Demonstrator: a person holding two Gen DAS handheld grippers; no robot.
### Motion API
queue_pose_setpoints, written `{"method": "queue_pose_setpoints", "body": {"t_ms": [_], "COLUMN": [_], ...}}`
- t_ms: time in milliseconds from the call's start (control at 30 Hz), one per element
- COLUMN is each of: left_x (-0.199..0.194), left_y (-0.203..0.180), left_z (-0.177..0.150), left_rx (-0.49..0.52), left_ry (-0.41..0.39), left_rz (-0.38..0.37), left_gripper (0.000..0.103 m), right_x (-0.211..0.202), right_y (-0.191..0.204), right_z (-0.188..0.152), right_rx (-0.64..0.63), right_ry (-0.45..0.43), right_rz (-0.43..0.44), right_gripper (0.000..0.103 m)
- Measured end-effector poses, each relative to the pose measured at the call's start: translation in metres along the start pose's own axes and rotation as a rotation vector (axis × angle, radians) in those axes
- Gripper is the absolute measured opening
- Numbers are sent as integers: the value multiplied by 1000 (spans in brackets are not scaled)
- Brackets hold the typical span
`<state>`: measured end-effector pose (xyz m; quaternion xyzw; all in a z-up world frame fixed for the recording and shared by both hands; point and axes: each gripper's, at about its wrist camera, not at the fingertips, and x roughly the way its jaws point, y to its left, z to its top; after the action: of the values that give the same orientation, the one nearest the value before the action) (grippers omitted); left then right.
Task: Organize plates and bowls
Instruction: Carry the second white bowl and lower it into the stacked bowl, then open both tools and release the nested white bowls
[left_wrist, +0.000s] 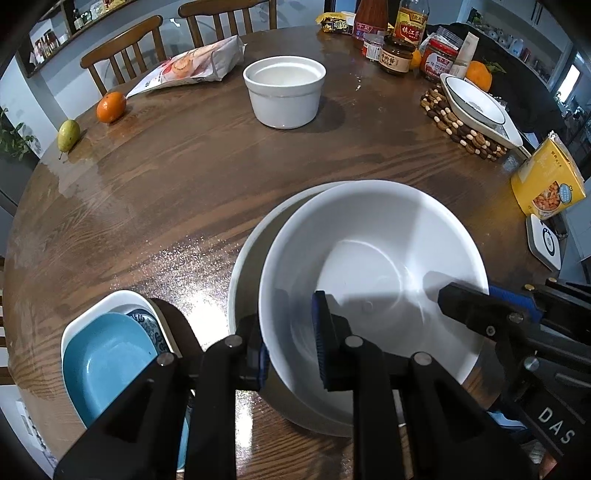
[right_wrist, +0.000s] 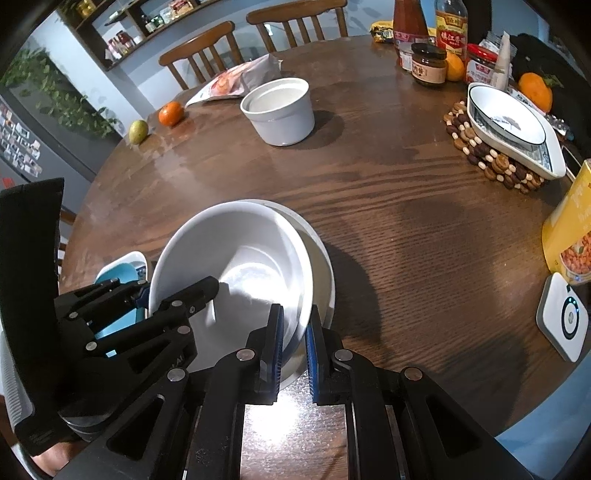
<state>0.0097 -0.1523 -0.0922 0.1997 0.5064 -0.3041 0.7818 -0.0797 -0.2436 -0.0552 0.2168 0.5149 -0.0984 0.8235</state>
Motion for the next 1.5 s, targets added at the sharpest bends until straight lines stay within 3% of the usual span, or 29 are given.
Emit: {"method": "queue_pose_setpoints", "body": {"t_ms": [533,633,767,1167,1233,1333,1500], "left_x": [-3,-4,-8,-17,-17,-19,-23], "left_y": [1,-1,-3,1,0,1,5], "left_z": [2,2,4,7,7,7,10], "left_rx": [-1,3,10,-10,-8,-5,-19], "left_ry": [-10,-12,-24,-51,-51,-59,-72], "left_rz": [2,-1,-7,-19,-22,-12,-8], "left_gripper": [21,25,44,47,50,63,64], "right_x": [0,-1,-1,-10,-11,-12,-14], "right_y": [5,5,6,-1,-2,-4,-4], "right_z": [1,1,2,6,6,6,6], "right_rx": [-20,-23,-28,1,8,13,16], "right_ry": [-9,-12,-19,-47,-49,-52,-58], "right_rz": [-38,-42,-43,-46,-46,-44,-42], "right_gripper": [12,12,12,12,12,13,13]}}
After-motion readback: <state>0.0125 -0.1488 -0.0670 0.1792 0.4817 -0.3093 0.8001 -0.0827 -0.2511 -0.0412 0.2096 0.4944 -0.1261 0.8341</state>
